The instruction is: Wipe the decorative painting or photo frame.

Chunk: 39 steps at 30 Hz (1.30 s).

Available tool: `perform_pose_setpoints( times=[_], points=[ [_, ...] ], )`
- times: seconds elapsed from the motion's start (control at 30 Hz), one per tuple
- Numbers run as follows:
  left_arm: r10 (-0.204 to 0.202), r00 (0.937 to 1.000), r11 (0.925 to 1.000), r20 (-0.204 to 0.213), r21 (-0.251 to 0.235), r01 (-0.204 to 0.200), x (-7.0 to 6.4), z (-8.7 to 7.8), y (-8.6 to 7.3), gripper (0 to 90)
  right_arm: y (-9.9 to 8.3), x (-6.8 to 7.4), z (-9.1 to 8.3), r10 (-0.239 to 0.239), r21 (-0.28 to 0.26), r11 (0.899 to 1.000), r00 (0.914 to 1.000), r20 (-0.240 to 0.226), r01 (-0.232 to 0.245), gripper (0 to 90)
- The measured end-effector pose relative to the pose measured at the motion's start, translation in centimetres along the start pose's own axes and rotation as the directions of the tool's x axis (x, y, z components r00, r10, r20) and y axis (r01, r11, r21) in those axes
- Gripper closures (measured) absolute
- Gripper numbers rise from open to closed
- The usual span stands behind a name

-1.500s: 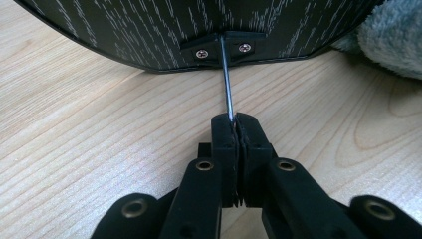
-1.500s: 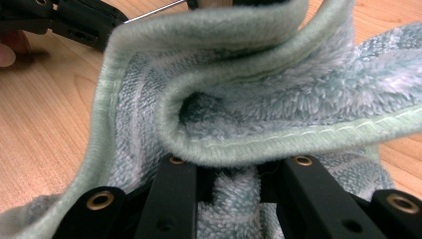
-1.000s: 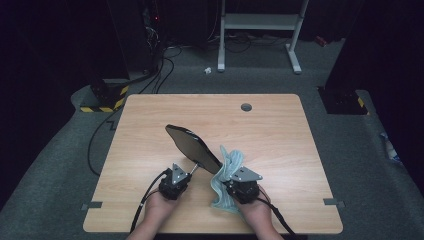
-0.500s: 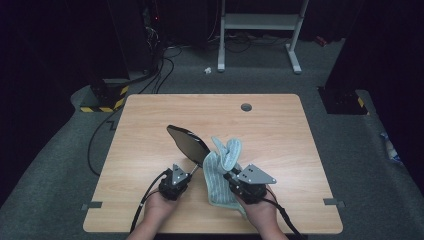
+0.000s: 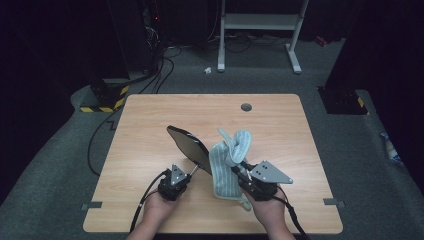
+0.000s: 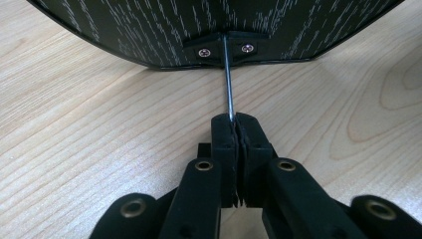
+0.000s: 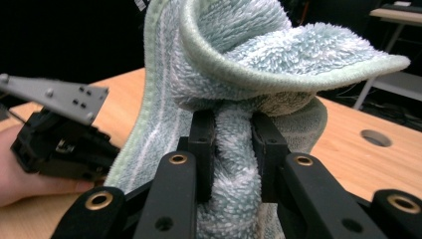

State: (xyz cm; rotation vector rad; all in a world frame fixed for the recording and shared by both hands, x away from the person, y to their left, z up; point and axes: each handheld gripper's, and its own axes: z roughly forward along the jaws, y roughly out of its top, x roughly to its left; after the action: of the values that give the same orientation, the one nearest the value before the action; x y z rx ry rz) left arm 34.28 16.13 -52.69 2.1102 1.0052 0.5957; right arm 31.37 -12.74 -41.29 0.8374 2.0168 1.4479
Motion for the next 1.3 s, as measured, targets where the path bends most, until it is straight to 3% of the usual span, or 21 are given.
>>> perform_pose_setpoints(
  times=[0.3, 0.4, 0.67, 0.83, 1.03, 1.2, 1.3],
  points=[
    [-0.004, 1.0000, 1.0000, 0.006, -0.002, 0.004, 0.1, 0.0, 0.0, 87.0, 1.4, -2.2, -1.4, 0.012, -0.055, 0.998, 0.9982, 0.059, -0.009, 74.9],
    [0.000, 1.0000, 1.0000, 0.008, -0.004, 0.000, 0.2, -0.1, -0.1, 87.0, 1.7, -3.2, -1.3, 0.008, -0.044, 0.999, 0.9961, 0.088, -0.004, 74.9],
    [-0.004, 0.9998, 1.0000, 0.019, -0.003, 0.004, 0.2, -0.1, -0.1, 87.0, 3.0, -7.0, -1.1, 0.007, -0.040, 0.999, 0.9834, 0.182, 0.001, 74.8],
    [0.001, 0.9998, 1.0000, 0.019, -0.006, -0.001, 0.3, -0.2, -0.1, 87.0, 3.4, -9.0, 0.2, 0.010, -0.010, 1.000, 0.9743, 0.225, -0.008, 74.8],
    [-0.002, 0.9996, 1.0000, 0.027, -0.003, 0.002, 0.4, -0.2, -0.2, 87.0, 3.7, -11.7, 1.7, 0.013, 0.018, 1.000, 0.9574, 0.289, -0.019, 74.8],
    [-0.007, 0.9995, 1.0000, 0.031, -0.005, 0.007, 0.4, -0.2, -0.2, 87.0, 2.3, -13.0, 2.4, 0.028, 0.054, 0.997, 0.9515, 0.306, -0.046, 74.8],
    [-0.006, 0.9995, 1.0000, 0.031, -0.005, 0.007, 0.4, -0.2, -0.2, 87.0, 0.1, -13.0, 2.6, 0.034, 0.088, 0.994, 0.9504, 0.309, -0.064, 74.8]
  ],
)
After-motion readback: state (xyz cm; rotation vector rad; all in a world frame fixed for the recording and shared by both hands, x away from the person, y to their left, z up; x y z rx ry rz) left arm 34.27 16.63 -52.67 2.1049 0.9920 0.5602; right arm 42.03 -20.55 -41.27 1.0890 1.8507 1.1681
